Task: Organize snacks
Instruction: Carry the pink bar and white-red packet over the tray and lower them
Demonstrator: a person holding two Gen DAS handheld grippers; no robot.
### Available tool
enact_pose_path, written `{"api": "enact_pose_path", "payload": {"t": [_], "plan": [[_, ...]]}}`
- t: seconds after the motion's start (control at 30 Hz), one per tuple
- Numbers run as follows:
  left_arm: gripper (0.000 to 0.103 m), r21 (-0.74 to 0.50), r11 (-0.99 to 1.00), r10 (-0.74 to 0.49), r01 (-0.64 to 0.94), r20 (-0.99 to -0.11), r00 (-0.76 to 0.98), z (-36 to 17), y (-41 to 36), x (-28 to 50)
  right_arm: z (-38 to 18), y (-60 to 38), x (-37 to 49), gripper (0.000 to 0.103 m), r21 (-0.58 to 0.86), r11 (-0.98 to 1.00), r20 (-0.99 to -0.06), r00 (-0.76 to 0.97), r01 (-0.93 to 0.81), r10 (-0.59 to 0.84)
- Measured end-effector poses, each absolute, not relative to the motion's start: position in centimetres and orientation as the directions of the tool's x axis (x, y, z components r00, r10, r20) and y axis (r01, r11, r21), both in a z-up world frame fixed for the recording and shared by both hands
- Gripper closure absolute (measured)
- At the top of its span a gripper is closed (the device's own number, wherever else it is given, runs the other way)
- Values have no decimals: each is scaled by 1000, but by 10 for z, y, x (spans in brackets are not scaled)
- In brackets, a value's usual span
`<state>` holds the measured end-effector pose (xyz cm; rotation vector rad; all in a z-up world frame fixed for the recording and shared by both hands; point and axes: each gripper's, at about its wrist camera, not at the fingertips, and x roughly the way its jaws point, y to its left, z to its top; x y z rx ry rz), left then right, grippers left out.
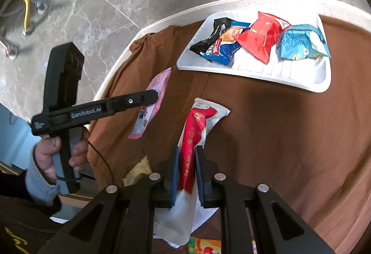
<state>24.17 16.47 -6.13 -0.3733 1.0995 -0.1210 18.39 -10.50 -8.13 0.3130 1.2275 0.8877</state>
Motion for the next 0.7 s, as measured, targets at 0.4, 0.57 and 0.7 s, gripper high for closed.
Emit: {"api": "enact_pose_path", "payload": {"t": [0.4, 0.57, 0.7], "plan": [[75, -383, 923, -309, -42, -800, 514, -30, 174, 263, -46, -143, 217, 88, 738, 590, -554, 206, -328, 807], [75, -366, 930, -292, -33, -792, 536, -27, 180, 286, -40, -158, 251, 88, 702, 648, -565, 323, -295, 759], [75, -345, 938, -277, -26, -796, 538, -32, 185, 311, -45, -165, 278, 88, 671, 694, -585, 387, -263, 712]]}}
